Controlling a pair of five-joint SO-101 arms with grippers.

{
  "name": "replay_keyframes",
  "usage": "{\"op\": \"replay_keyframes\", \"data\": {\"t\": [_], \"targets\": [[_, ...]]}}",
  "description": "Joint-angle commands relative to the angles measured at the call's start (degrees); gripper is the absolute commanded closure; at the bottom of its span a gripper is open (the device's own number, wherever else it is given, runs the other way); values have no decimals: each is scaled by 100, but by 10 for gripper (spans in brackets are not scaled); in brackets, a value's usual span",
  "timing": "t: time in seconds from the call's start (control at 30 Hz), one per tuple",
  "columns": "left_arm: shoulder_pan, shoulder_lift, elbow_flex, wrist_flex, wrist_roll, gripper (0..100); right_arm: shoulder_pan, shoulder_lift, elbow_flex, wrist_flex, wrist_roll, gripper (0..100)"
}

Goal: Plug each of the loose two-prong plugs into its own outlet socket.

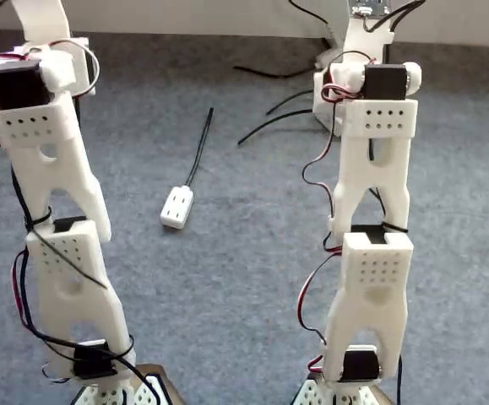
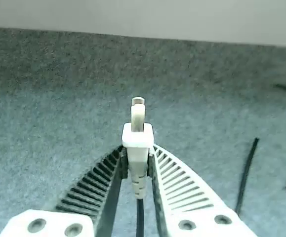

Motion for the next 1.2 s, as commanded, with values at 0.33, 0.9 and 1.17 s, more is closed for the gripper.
{"op": "replay_keyframes", "data": {"t": [0.33,0.9,1.17], "targets": [[2018,-2308,1578,44,826,995,119,-312,-22,198,53,771],[3345,-6211,6862,-563,1363,995,171,-356,-75,-321,44,771],[3354,-8892,10914,-3473,1363,995,215,-374,-180,-382,44,771]]}}
